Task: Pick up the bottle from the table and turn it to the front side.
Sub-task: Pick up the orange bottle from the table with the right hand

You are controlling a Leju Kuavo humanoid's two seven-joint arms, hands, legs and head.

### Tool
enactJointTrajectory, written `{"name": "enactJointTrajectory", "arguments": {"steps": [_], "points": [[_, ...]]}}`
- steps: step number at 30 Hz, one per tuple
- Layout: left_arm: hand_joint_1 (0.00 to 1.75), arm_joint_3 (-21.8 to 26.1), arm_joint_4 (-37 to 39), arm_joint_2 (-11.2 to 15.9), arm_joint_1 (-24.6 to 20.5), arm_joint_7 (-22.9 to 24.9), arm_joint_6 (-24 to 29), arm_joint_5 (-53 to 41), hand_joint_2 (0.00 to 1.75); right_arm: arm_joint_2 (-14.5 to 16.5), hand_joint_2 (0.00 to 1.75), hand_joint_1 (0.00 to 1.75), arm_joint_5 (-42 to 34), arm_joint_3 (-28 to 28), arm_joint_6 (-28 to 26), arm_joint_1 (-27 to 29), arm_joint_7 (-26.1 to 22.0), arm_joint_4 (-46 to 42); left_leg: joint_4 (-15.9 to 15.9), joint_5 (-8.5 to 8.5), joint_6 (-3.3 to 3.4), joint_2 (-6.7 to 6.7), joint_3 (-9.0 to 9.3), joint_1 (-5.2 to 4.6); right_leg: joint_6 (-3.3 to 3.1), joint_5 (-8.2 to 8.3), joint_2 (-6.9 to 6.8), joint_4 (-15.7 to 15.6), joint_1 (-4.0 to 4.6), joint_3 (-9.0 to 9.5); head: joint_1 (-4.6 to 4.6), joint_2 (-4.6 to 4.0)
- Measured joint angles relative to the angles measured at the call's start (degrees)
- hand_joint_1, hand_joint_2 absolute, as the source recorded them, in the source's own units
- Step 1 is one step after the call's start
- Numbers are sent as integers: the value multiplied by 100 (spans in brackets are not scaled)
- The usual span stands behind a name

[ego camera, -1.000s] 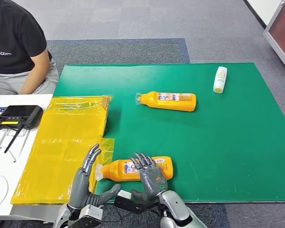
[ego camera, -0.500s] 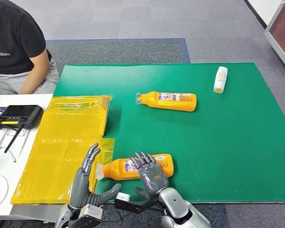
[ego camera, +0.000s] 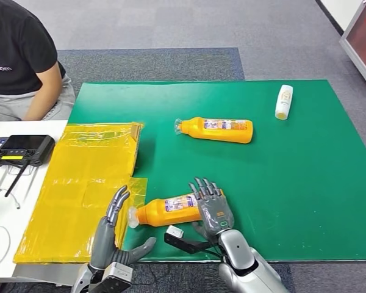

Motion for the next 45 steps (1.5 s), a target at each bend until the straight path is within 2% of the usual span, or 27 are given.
{"name": "enactJointTrajectory", "arguments": {"steps": [9, 21, 22, 25, 26, 33, 38, 42, 45], "points": [[0, 45, 0, -40, -3, -39, -73, 5, 175, 2, 175, 0, -98, -94, 101, 31, -174, 48, 0, -1, 1, 0, -13, 0, 1, -1, 0, 0, 0, -11, 1, 0], [0, 94, 2, -50, -14, -68, -79, 3, 175, 30, 175, 0, -292, 39, 838, -333, -353, 482, -1, -5, -4, 2, 14, 1, -3, 2, 5, 0, 2, 8, 1, 0], [0, 99, 2, -50, -14, -68, -79, 2, 175, 37, 175, 15, -305, 67, 866, -377, -373, 529, -1, -5, -4, 3, 19, 1, -3, 2, 6, -1, 2, 14, 1, 0], [0, 118, 2, -49, -14, -68, -78, 2, 175, 56, 175, 146, -353, 152, 955, -494, -456, 680, -1, -7, 0, 3, 26, 1, -5, 5, 7, -1, 2, 25, 0, 0], [0, 122, 2, -48, -14, -68, -76, 2, 175, 58, 175, 175, -375, 186, 985, -532, -494, 736, -1, -8, 2, 3, 27, 1, -6, 8, 7, -1, 2, 26, 1, 0], [0, 187, 2, -33, -14, -68, -10, 2, 175, 66, 175, 175, -515, 370, 1048, -820, -619, 1066, -1, 7, 13, 3, 33, 1, -10, 25, 6, -2, 2, 27, 1, 0], [0, 229, 2, -17, -16, -110, 2, 10, 175, 66, 175, 175, -621, 422, 997, -936, -632, 1220, -1, 21, -7, 3, 37, 1, -9, 27, 6, -2, 2, 29, 1, 0], [0, 259, 2, -5, -18, -151, -5, 30, 175, 69, 175, 175, -812, 439, 711, -967, -671, 1380, -1, 21, -4, 2, 36, 0, -8, 27, 4, -3, 2, 30, 1, 0], [0, 268, 2, 2, -26, -228, -39, 107, 175, 85, 175, 175, -1403, 372, 231, -880, -1135, 1421, -1, 24, 0, 0, 32, 0, -6, 26, -1, -3, 2, 30, 1, 0]]}}
